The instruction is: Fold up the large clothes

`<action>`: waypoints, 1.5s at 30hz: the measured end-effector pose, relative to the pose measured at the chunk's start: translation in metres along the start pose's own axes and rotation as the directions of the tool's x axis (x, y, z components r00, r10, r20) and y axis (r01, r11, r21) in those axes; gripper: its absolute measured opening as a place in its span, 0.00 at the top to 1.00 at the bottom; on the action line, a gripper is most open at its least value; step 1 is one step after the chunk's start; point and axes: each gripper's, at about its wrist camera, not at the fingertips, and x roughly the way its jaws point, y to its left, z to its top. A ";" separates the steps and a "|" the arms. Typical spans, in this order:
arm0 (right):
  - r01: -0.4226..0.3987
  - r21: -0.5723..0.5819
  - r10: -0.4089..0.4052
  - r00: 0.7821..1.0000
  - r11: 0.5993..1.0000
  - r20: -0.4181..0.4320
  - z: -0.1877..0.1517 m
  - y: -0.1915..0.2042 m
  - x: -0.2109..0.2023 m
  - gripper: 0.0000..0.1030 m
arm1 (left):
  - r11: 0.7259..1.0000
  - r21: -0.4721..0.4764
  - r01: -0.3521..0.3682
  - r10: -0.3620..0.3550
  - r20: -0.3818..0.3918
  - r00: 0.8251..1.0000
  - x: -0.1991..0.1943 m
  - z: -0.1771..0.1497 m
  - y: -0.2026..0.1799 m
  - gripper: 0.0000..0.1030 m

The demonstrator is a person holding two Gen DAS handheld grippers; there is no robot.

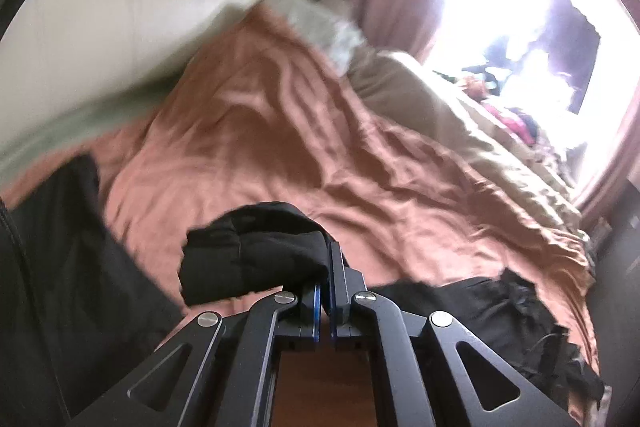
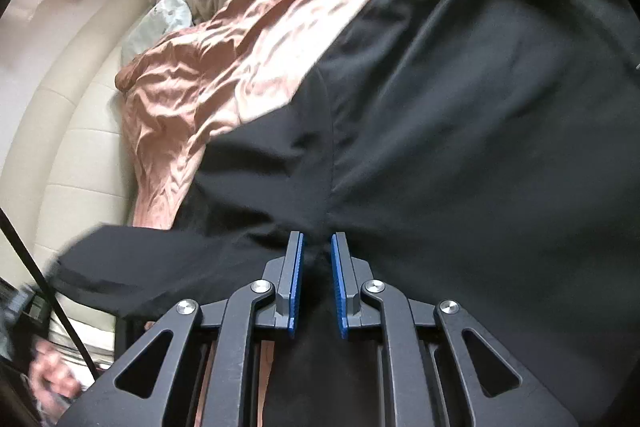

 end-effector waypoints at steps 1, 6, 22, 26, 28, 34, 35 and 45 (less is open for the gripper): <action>0.001 -0.005 -0.001 1.000 1.000 0.011 -0.001 0.002 -0.007 0.89 | 1.000 0.017 0.018 -0.018 0.011 1.000 -0.006 0.006 -0.013 0.98; 0.015 0.001 -0.015 0.996 1.000 0.085 -0.014 0.004 -0.061 0.61 | 0.992 0.095 0.087 -0.091 0.043 0.995 -0.025 0.030 -0.077 0.98; 0.060 0.168 -0.109 0.948 0.984 0.299 -0.086 -0.065 -0.204 0.44 | 0.872 0.372 0.318 -0.338 -0.012 0.941 -0.043 0.024 -0.305 0.98; 0.052 0.235 -0.128 0.938 0.971 0.322 -0.086 -0.078 -0.220 0.44 | 0.827 0.424 0.369 -0.382 -0.057 0.922 -0.033 0.005 -0.353 0.98; 0.035 0.264 -0.122 0.939 0.964 0.322 -0.084 -0.086 -0.227 0.44 | 0.806 0.440 0.396 -0.400 -0.090 0.912 -0.024 -0.008 -0.376 0.98; 0.018 0.377 -0.159 0.925 0.926 0.345 -0.079 -0.117 -0.249 0.44 | 0.745 0.465 0.479 -0.426 -0.221 0.877 0.007 -0.047 -0.427 0.98; 0.035 0.391 -0.183 0.919 0.920 0.348 -0.079 -0.119 -0.253 0.44 | 0.738 0.468 0.486 -0.422 -0.243 0.874 0.013 -0.054 -0.434 0.97; 0.020 0.529 -0.256 0.891 0.848 0.376 -0.089 -0.155 -0.280 0.40 | 0.593 0.532 0.604 -0.313 -0.539 0.782 0.056 -0.152 -0.462 0.03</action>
